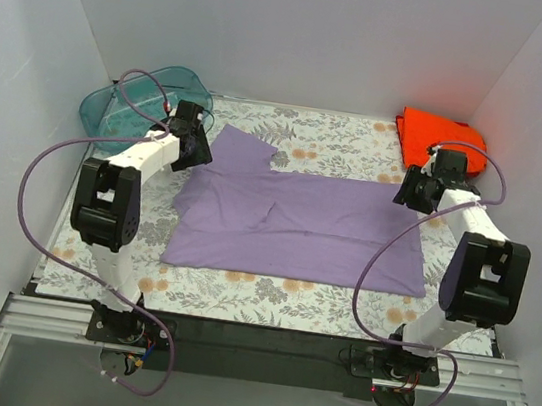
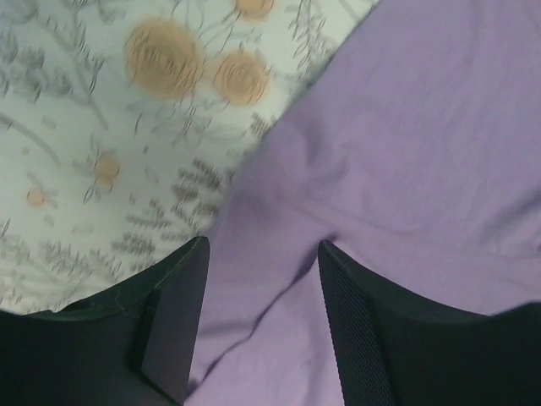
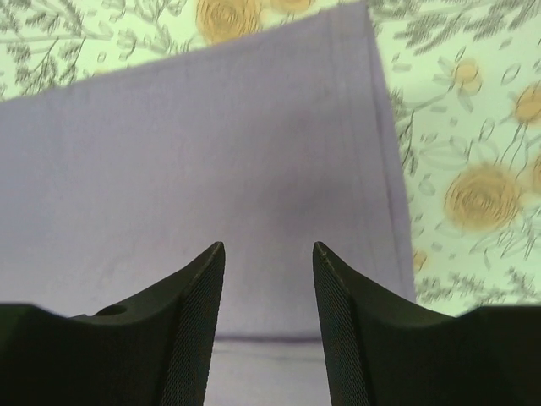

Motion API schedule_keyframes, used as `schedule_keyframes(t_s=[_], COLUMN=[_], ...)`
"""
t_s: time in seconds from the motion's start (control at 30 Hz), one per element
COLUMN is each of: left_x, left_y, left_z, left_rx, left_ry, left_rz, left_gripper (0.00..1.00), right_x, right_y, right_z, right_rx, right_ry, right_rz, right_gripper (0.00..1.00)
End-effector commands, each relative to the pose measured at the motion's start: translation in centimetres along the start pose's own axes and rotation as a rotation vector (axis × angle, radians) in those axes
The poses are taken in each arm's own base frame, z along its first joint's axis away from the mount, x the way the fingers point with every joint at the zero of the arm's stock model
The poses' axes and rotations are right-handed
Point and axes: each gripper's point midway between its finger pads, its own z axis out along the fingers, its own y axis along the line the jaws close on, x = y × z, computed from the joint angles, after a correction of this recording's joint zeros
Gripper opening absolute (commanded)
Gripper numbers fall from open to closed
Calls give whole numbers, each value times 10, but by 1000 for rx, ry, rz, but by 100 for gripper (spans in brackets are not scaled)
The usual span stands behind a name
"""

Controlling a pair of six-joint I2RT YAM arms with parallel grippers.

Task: Fold and stack the t-shirts
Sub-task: Fold the tshirt

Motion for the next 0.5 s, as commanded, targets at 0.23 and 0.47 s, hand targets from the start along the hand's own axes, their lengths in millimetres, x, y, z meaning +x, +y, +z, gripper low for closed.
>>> schedule_keyframes(t_s=[0.23, 0.47], left_x=[-40, -41], left_y=[-12, -16], left_z=[48, 66], left_rx=[-48, -37], left_ry=[-100, -113], left_rz=[100, 137], left_gripper=[36, 34], right_x=[-53, -59], right_y=[-10, -10], right_z=[32, 51], right_rx=[-16, -39], right_ry=[-80, -74], right_rz=[-113, -146], right_gripper=[51, 51])
